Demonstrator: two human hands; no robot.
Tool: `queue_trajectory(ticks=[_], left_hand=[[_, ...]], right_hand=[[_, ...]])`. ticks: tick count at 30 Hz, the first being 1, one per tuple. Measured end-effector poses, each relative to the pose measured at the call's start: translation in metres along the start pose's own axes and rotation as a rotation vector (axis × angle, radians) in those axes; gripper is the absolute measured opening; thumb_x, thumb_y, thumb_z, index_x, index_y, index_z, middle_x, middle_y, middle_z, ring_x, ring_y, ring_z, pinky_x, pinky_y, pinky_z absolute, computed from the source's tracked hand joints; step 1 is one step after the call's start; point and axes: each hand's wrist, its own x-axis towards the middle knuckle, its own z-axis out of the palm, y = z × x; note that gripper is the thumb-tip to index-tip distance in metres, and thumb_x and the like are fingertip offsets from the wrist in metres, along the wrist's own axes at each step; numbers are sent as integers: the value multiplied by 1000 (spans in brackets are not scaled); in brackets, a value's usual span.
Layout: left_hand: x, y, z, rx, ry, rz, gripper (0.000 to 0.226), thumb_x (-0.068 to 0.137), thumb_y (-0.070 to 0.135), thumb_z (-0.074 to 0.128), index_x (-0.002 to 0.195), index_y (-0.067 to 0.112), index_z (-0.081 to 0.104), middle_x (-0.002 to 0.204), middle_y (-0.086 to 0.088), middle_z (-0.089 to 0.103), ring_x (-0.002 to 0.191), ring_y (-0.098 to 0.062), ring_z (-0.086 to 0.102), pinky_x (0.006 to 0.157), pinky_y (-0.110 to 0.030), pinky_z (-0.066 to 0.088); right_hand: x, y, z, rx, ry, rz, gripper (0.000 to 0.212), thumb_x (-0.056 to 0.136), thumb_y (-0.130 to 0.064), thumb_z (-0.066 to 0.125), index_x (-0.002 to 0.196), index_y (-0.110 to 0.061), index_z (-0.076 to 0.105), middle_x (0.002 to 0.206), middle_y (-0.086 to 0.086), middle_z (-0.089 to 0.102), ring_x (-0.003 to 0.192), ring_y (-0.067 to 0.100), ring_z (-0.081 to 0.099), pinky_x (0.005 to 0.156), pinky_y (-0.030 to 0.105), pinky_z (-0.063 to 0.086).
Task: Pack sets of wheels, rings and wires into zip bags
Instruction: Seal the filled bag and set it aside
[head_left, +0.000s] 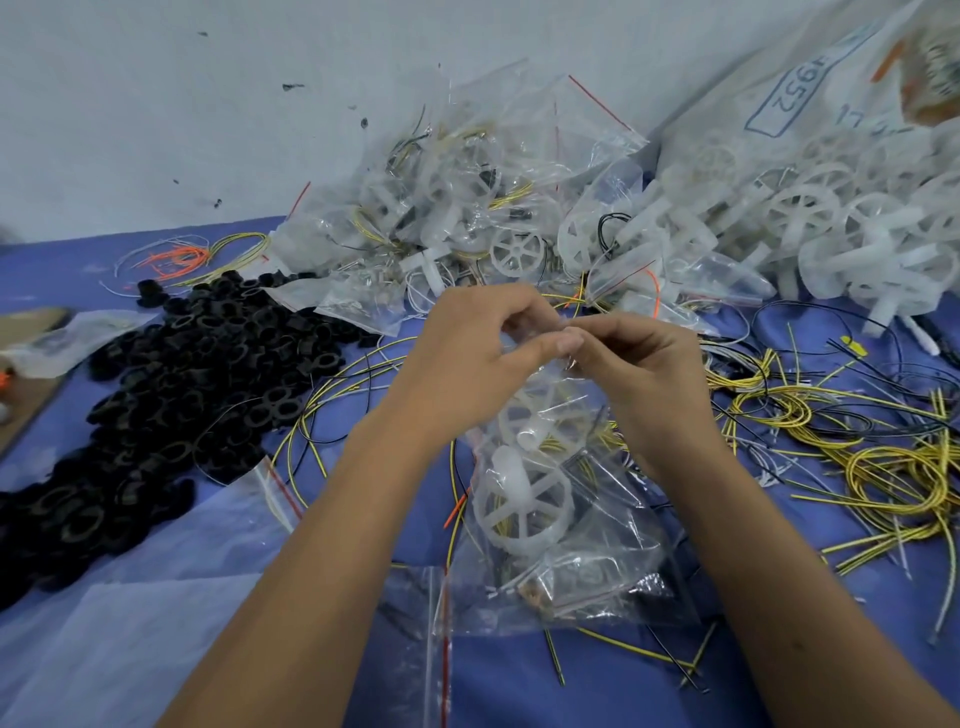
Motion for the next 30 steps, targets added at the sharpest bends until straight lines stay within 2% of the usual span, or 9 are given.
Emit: queue_trajectory(ticks=[4, 6, 10, 15, 18, 22, 27, 30], left_hand=[[1, -6, -5, -1, 21, -31, 11, 83, 26, 84, 85, 18, 77, 80, 3, 75, 82, -16, 71, 81, -46, 57], [1, -8, -5, 14, 0, -23, 8, 85, 21, 83, 83, 16, 77, 76, 1, 74, 76, -18, 70, 77, -47, 57], [1, -9, -2, -64, -24, -71, 8, 87, 15, 80, 82, 14, 75, 74, -5, 73, 71, -25, 69, 73, -47, 57], [0, -11, 2, -127, -24, -103, 7, 87, 12, 79, 82, 11, 75, 74, -6, 74, 71, -29, 69, 71, -47, 58], [1, -10, 5, -115, -17, -115, 7, 87, 14, 79, 82, 11, 75, 74, -6, 75, 72, -29, 71, 72, -49, 57], [-1, -12, 4, -139, -20, -148, 7, 89, 15, 78, 83, 12, 76, 74, -8, 75, 73, -30, 70, 73, -47, 58], [-2, -13, 2, -123, -28, -163, 5, 89, 12, 76, 85, 12, 77, 76, -6, 75, 73, -26, 71, 75, -45, 58], [-2, -11, 2, -120, -27, -149, 4, 89, 11, 75, 87, 14, 78, 77, -6, 75, 75, -25, 71, 76, -46, 58]], right_hand=[[0, 0, 0, -15, -4, -8, 9, 91, -7, 71, 90, -11, 79, 83, 10, 78, 76, 17, 68, 72, 26, 56], [0, 1, -1, -60, -6, -31, 9, 91, -8, 73, 88, -13, 80, 81, 16, 75, 72, 20, 64, 71, 30, 55], [1, 1, -1, -105, -13, -57, 7, 92, -9, 72, 89, -12, 79, 79, 21, 71, 70, 20, 60, 70, 31, 53], [1, 1, 1, -138, 5, -57, 7, 93, -7, 71, 88, -8, 76, 71, 10, 70, 67, 14, 58, 66, 25, 51], [-1, 1, 3, -174, 13, -59, 9, 94, -7, 70, 90, 0, 74, 74, 20, 68, 66, 14, 57, 66, 25, 50], [-2, 2, 5, -206, 53, -70, 10, 95, -7, 69, 90, -1, 73, 72, 9, 69, 65, 11, 58, 65, 24, 51], [-2, 3, 5, -200, 19, -45, 9, 94, -8, 71, 89, -1, 73, 74, 13, 70, 68, 13, 58, 66, 27, 50], [-2, 3, 4, -179, 5, -53, 7, 91, -5, 73, 84, -4, 74, 71, 2, 69, 67, 8, 59, 67, 23, 50]])
